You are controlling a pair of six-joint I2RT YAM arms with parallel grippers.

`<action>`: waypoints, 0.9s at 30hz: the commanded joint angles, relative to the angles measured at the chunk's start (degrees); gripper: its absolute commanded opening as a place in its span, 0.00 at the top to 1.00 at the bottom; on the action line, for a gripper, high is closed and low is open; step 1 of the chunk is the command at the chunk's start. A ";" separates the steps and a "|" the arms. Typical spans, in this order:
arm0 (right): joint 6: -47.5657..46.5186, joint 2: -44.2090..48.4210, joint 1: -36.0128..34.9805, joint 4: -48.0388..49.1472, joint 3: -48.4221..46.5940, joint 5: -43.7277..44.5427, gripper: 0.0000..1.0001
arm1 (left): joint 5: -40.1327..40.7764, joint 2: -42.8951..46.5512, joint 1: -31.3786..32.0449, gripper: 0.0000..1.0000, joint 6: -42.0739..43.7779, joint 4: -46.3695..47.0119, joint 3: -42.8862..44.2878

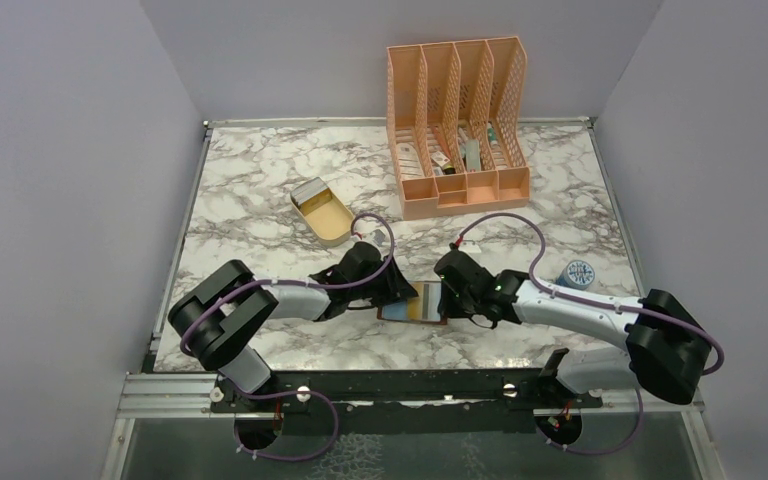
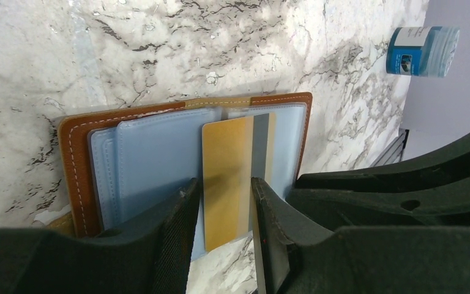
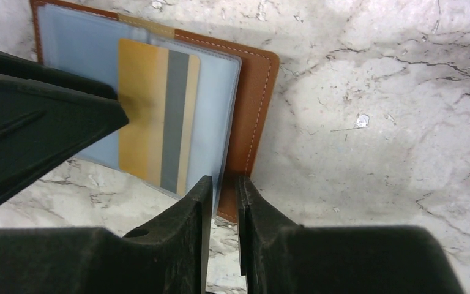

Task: Put the credit cards into the card holder
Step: Insert the credit card into the card holder.

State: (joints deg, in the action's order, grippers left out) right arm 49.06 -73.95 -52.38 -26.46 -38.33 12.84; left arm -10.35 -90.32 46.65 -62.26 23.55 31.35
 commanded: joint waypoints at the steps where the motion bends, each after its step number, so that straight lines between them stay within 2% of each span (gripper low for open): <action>1: 0.31 -0.92 0.26 1.38 1.57 2.09 0.80 | 1.84 0.02 0.41 0.62 1.37 -2.72 0.71; 15: 0.95 -1.71 0.26 3.48 3.34 1.63 0.85 | 0.42 -4.03 2.61 0.72 1.68 -2.63 4.08; 27: 1.05 -1.91 0.26 4.38 3.75 1.51 0.86 | 2.26 -6.09 5.34 0.82 1.51 -2.63 6.70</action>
State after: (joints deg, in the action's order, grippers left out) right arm 49.34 -75.44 -52.38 -23.92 -35.14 13.02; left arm -9.87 -95.09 50.98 -61.54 21.34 36.10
